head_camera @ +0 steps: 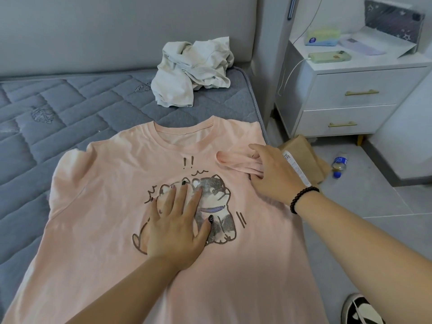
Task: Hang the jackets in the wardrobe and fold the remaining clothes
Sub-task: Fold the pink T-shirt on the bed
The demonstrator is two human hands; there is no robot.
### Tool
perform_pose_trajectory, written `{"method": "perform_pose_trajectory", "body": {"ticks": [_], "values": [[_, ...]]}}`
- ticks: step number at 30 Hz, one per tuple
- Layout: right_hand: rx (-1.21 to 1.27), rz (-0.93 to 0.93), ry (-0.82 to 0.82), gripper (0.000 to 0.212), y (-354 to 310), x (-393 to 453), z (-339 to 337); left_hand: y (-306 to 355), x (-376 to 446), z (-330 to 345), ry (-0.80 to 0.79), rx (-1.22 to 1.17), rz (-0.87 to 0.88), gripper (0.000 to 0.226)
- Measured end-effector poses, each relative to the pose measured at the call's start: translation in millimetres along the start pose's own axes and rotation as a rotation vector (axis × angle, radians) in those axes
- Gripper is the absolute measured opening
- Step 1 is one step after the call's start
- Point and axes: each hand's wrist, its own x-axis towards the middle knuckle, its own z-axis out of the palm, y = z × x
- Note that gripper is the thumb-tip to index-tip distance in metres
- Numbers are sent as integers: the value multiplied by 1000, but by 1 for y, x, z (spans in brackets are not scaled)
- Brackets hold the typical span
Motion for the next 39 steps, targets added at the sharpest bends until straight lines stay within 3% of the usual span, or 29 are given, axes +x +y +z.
{"method": "perform_pose_trajectory", "body": {"ticks": [4,5,8,10,12,16,18,20,22,25,28,31,34,36,39], "values": [[-73,160,70,47,-1,-7,-8,0,0,-1,3,-12,-2,71],[45,273,116,38,0,-9,-9,0,0,-2,2,-14,-3,71],[596,671,143,48,11,-15,-14,0,0,-1,-2,-13,-5,71],[724,742,103,26,16,-24,-15,1,0,-1,-4,-10,-5,72],[646,724,173,13,19,-30,-13,1,0,-2,-2,-12,-11,72],[474,473,381,20,5,-46,-13,1,0,-3,-3,-9,-18,72],[293,214,324,15,-5,-57,-16,2,0,-3,-5,-9,-20,73],[82,-98,163,12,-13,-70,-15,2,0,-4,-7,-9,-19,73],[-7,-275,22,11,-17,-79,-11,2,1,-3,-10,-4,-18,73],[55,-214,22,11,-24,-80,-15,2,1,-3,-7,2,-22,73],[-19,-89,78,27,-34,-67,-14,2,0,-3,-12,13,-24,72],[-196,60,-76,49,-57,-57,7,2,1,-2,-14,11,-26,72],[-175,78,-127,64,-88,-53,40,1,-1,-4,9,-59,-28,71],[-118,90,-112,66,-107,-43,58,-1,-1,-6,55,-146,-47,72],[-197,122,-85,52,-119,-37,81,-1,-1,-10,127,-289,-108,68]]}}
